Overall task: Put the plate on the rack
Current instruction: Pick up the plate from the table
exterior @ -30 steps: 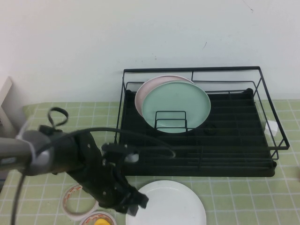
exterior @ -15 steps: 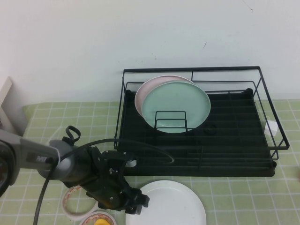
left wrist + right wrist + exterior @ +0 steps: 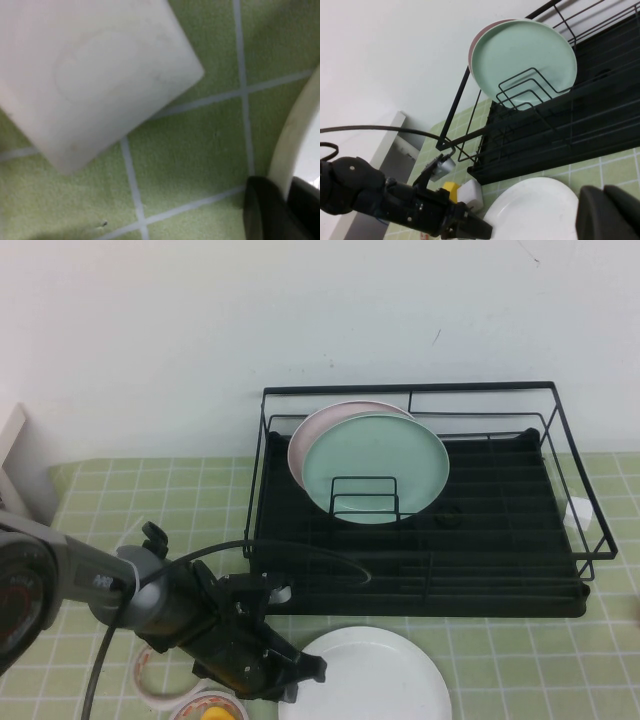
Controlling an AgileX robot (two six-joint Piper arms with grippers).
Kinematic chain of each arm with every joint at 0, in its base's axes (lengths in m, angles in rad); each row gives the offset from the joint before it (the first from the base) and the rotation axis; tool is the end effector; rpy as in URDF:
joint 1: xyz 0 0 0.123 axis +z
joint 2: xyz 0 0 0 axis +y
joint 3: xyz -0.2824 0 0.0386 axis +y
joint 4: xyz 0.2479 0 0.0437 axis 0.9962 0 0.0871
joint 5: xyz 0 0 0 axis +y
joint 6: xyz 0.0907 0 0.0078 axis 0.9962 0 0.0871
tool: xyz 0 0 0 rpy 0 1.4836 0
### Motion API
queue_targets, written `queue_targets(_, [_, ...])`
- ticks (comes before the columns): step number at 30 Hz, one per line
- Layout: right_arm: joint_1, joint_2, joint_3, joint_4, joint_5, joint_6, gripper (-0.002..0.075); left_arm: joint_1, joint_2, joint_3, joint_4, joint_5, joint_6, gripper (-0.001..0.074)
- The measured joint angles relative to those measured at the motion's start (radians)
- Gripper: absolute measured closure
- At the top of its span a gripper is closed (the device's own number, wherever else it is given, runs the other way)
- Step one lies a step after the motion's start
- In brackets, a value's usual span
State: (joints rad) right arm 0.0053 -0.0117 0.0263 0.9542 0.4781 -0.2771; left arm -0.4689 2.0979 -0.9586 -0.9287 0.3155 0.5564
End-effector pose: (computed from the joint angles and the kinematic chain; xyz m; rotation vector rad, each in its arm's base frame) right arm 0.0478 0.0345 0.1800 0.2796 1.8218 0.7869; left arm 0.2992 -0.1770 0.0572 0.2352 2.8876 -0.5245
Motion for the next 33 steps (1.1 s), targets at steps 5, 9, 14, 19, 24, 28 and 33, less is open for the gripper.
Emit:
queue_targets(5, [0.0, 0.0, 0.0, -0.002, 0.0, -0.001, 0.0718, 0.0, 0.0, 0.0, -0.065, 0.035, 0.045, 0.0726])
queue_targets(9, [0.0, 0.0, 0.0, -0.003, 0.002, -0.001, 0.0718, 0.009, 0.0, 0.0, -0.256, 0.14, 0.224, 0.0731])
queue_targets(14, [0.0, 0.0, 0.0, -0.005, 0.002, -0.001, 0.0718, 0.044, 0.0, 0.0, -0.476, 0.314, 0.446, 0.0731])
queue_targets(19, [0.0, 0.0, 0.0, -0.005, 0.009, -0.001, 0.0718, 0.088, 0.0, 0.0, -0.553, 0.411, 0.558, 0.0731])
queue_targets(24, [0.0, 0.0, 0.0, -0.005, 0.031, 0.001, 0.0718, 0.098, -0.016, 0.0, -0.581, 0.481, 0.658, 0.0731])
queue_targets(28, [0.0, 0.0, -0.002, -0.003, 0.066, 0.034, 0.0718, 0.098, -0.09, 0.0, -0.624, 0.483, 0.729, 0.0731])
queue_targets(33, [0.0, 0.063, -0.033, -0.014, 0.108, 0.06, 0.0696, 0.098, -0.245, 0.0, -0.671, 0.416, 0.831, 0.0731])
